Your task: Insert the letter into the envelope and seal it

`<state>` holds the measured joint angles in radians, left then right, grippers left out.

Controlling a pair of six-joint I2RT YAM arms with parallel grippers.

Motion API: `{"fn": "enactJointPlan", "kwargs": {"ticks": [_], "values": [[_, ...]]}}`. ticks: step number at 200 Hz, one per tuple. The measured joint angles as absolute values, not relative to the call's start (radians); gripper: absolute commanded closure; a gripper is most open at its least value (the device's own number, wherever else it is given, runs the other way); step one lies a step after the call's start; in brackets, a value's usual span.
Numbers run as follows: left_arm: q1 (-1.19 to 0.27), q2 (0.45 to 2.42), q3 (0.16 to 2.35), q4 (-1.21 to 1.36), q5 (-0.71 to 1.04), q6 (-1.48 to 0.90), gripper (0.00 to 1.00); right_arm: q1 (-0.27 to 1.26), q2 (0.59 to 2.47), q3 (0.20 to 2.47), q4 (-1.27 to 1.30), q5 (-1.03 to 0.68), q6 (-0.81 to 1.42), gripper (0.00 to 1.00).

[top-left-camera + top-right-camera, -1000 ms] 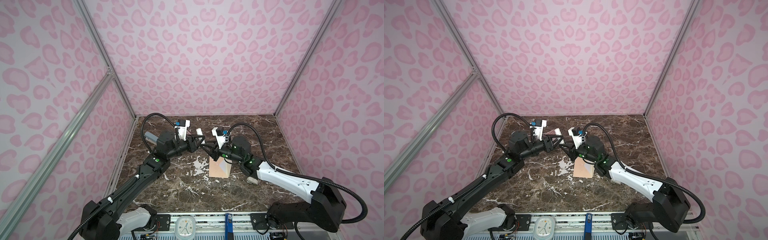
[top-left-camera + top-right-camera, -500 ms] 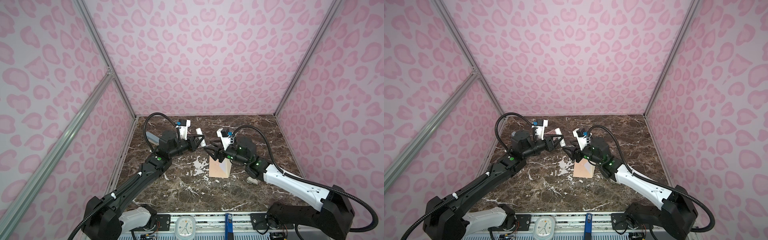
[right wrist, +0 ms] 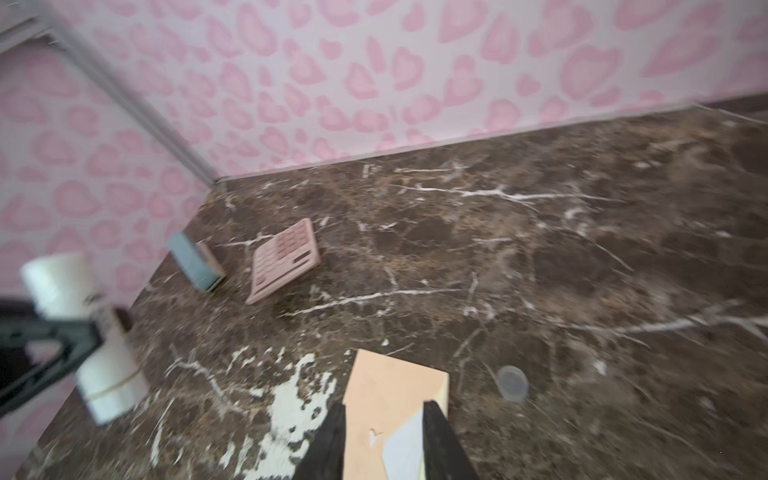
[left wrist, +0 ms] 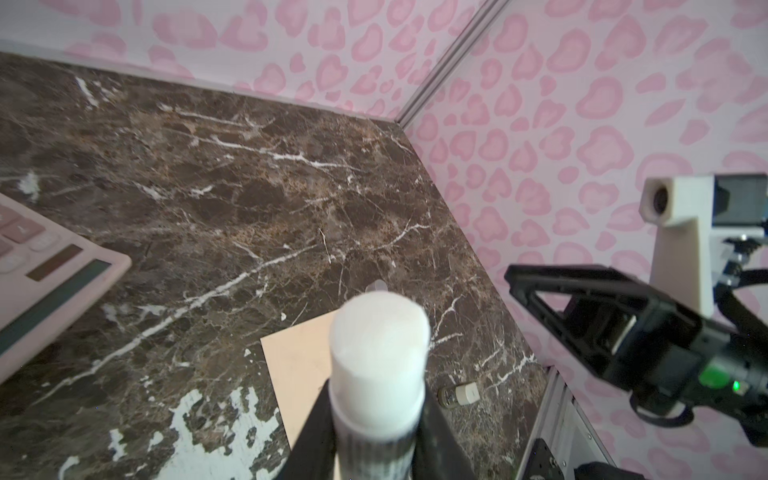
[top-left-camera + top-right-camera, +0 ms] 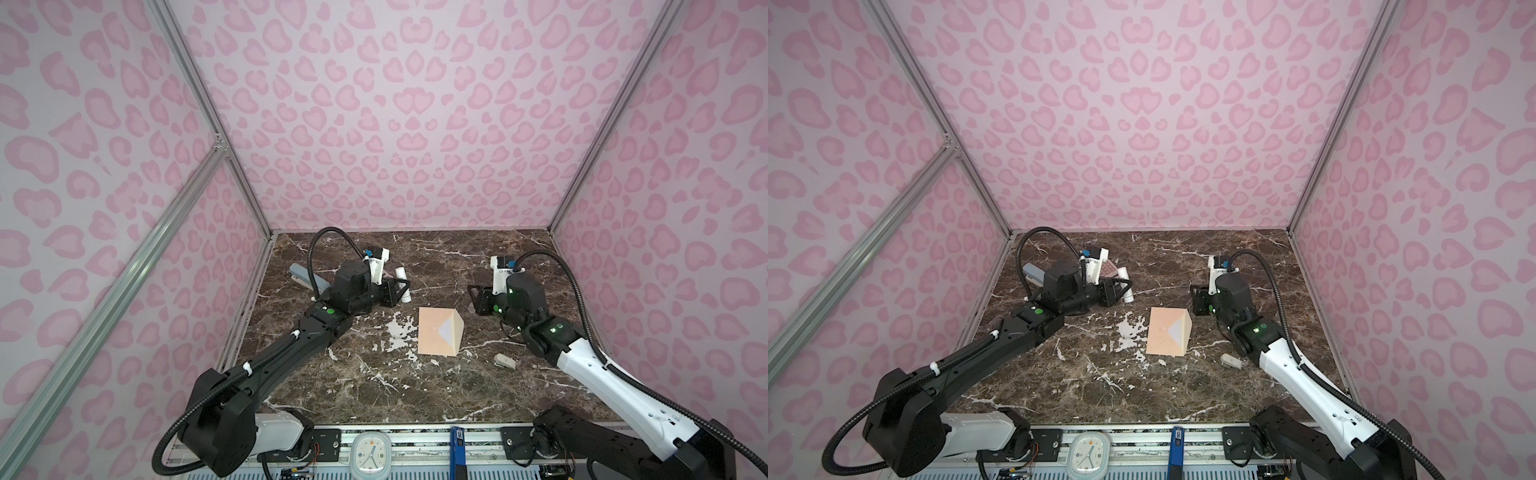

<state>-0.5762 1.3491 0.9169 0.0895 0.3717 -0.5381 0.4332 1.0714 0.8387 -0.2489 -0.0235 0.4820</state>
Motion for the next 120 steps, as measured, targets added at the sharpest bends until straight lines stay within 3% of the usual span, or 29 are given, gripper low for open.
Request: {"fn": "enactJointPlan", "kwargs": {"ticks": [44, 120], "values": [[-0.611, 1.489, 0.91, 0.083, 0.463, -0.558, 0.96, 0.372, 1.158, 0.849, -0.429, -0.018, 0.62, 1.0], [-0.62, 1.646, 0.914, 0.076, 0.577, -0.583, 0.96, 0.368, 1.375, 0.89, -0.534, -0.118, 0.669, 1.0]]}}
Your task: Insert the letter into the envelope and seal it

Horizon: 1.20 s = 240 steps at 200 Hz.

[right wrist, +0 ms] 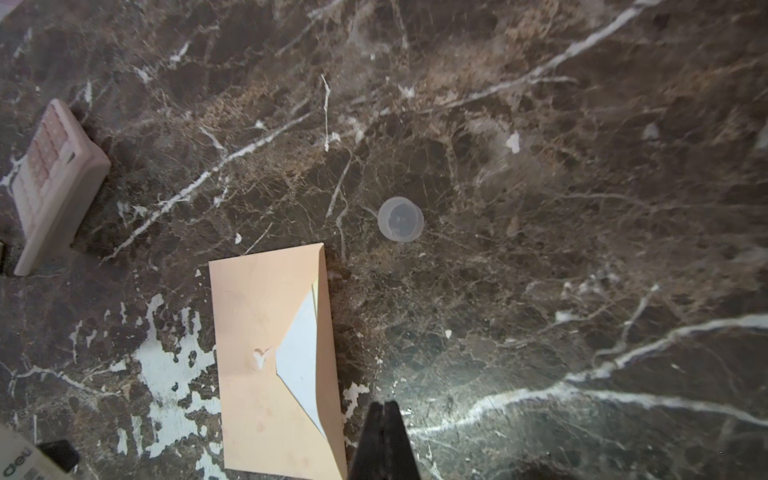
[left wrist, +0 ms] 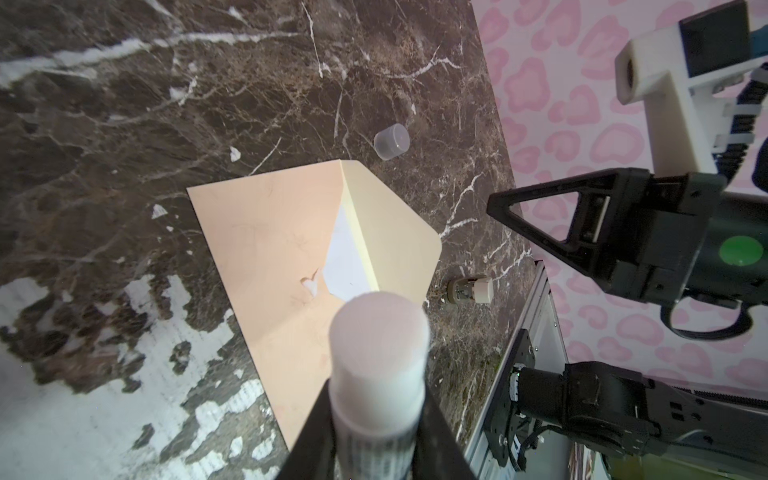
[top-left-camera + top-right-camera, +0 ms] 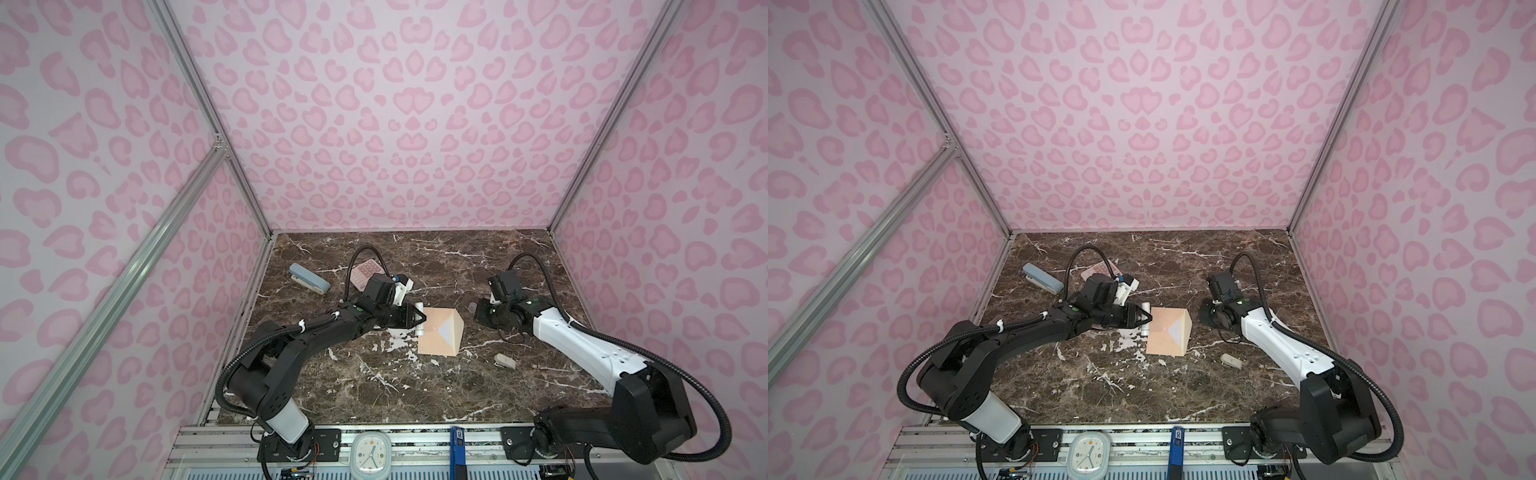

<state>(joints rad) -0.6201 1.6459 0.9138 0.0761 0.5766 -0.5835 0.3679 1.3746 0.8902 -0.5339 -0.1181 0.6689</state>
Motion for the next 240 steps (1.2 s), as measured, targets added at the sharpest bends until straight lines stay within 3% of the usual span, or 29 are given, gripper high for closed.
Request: {"fn": "enactJointPlan", "kwargs": {"ticks": [118, 240], "values": [[-0.62, 1.737, 0.912, 0.078, 0.609, -0.602, 0.96, 0.409, 1.565, 0.926, -0.467, -0.289, 0.669, 0.98], [-0.617, 1.739, 0.9, 0.085, 0.616, -0.601, 0.96, 0.496, 1.702, 1.045, -0.443, -0.323, 0.669, 0.99]]}}
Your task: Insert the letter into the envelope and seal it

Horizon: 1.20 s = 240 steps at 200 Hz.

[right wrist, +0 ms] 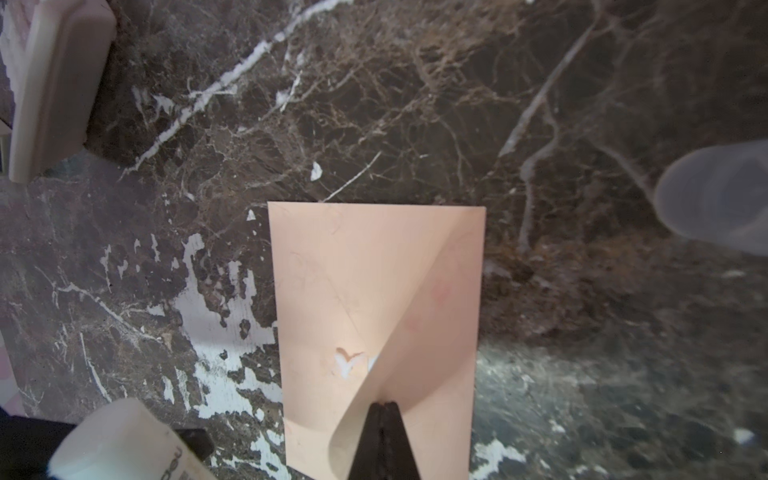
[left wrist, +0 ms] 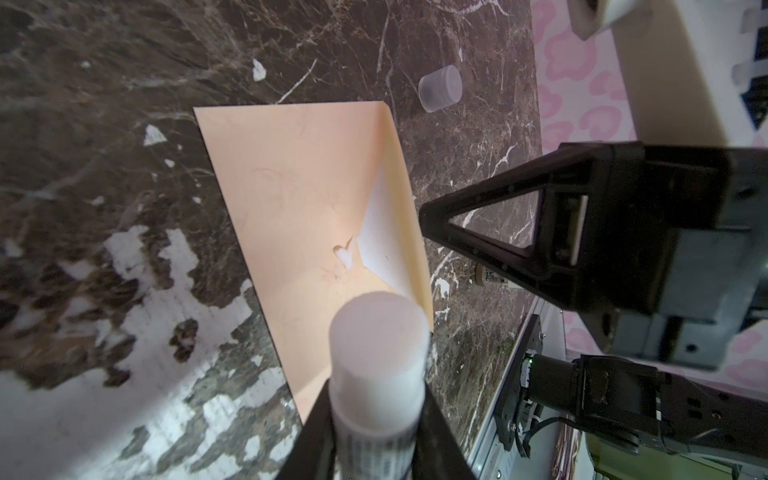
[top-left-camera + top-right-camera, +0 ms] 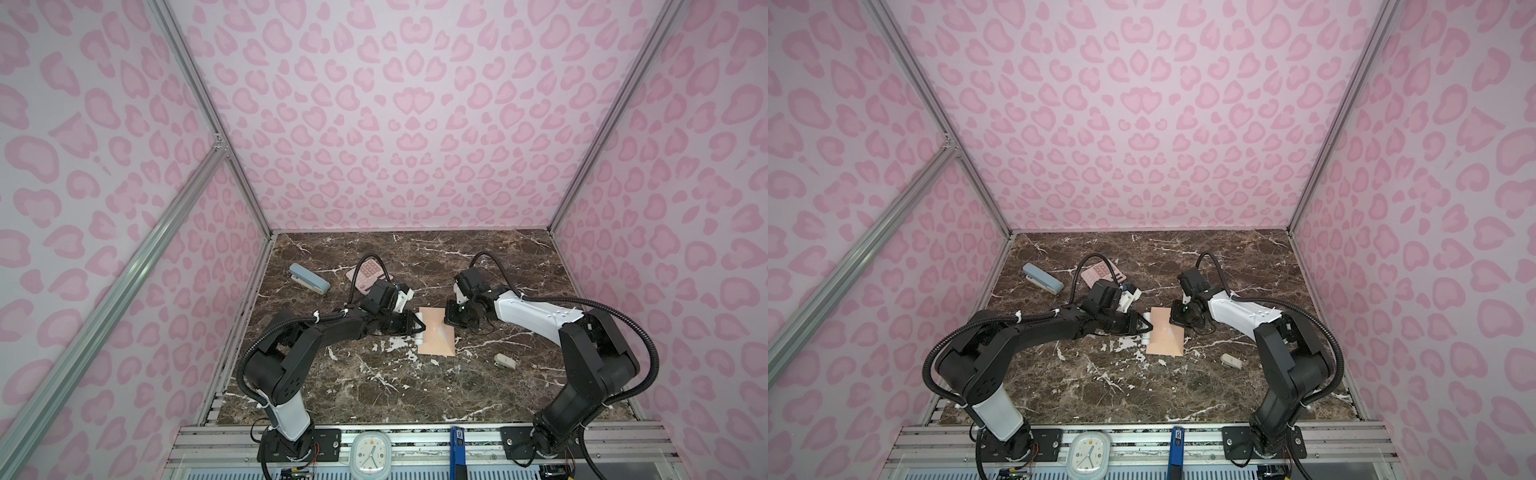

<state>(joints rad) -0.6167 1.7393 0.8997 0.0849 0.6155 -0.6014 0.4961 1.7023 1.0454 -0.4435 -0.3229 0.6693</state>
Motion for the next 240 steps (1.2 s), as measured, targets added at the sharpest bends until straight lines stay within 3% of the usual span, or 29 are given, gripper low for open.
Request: {"fn": "enactJointPlan", "kwargs": {"ticks": [240], "values": [[-0.611, 1.703, 0.869, 0.083, 0.612, -0.598, 0.96, 0.561, 1.832, 1.118, -0.447, -0.322, 0.677, 0.99]]}}
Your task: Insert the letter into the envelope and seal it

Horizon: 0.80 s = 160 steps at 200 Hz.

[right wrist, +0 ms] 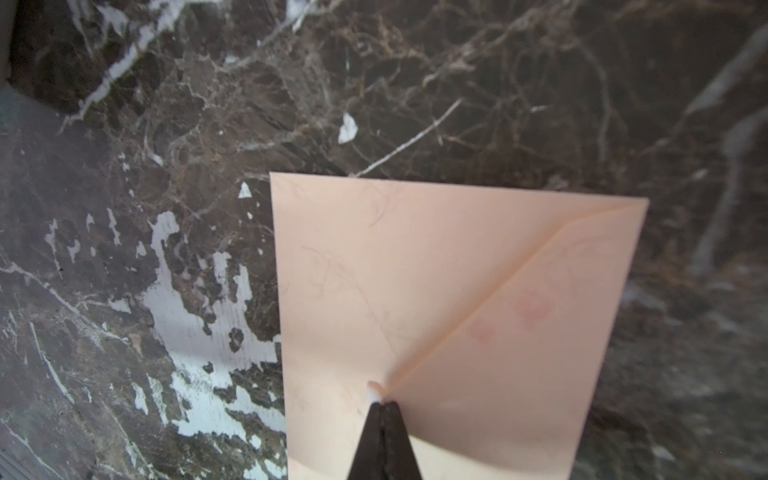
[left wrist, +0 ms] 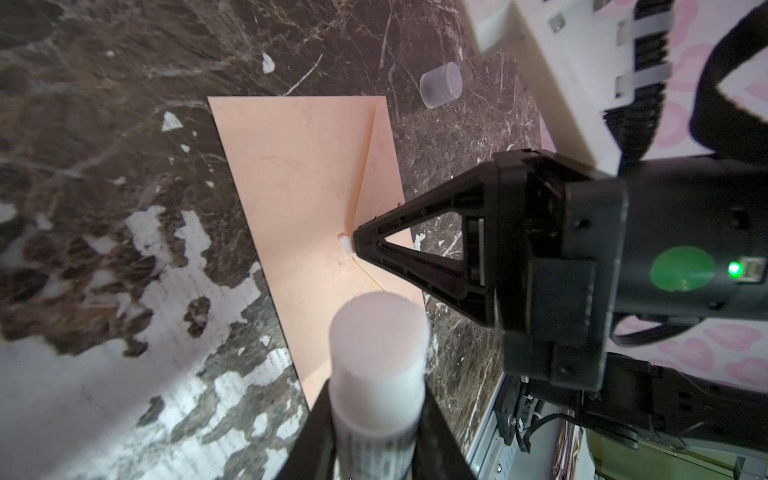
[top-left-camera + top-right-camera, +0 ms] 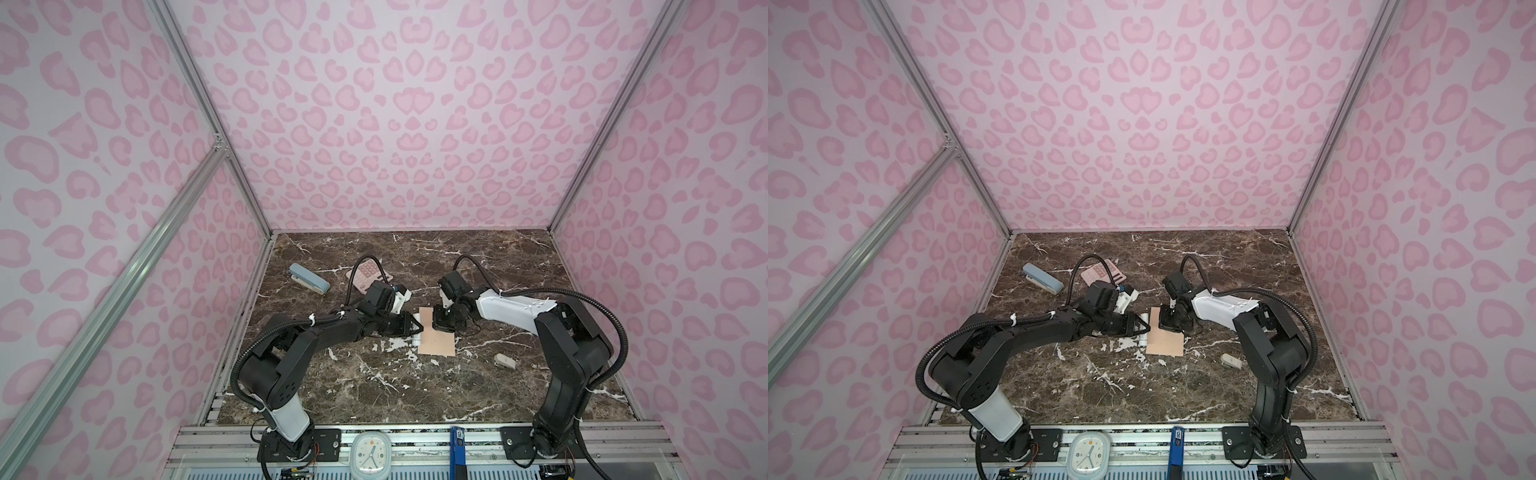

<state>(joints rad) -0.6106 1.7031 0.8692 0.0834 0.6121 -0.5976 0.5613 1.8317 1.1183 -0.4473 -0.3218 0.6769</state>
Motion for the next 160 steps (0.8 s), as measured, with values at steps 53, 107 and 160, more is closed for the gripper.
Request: {"fn": "enactJointPlan", "kwargs": {"ticks": [53, 107, 160], "values": [[-0.609, 1.701, 0.867, 0.083, 0.612, -0.594, 0.96, 0.567, 1.863, 1.143, -0.469, -0.306, 0.671, 1.0], [-0.606, 1.701, 0.866, 0.083, 0.612, -0.594, 0.96, 0.589, 1.889, 1.186, -0.52, -0.256, 0.65, 1.0], [-0.604, 1.702, 0.866, 0.084, 0.612, -0.594, 0.96, 0.591, 1.898, 1.196, -0.537, -0.245, 0.635, 1.0]]}}
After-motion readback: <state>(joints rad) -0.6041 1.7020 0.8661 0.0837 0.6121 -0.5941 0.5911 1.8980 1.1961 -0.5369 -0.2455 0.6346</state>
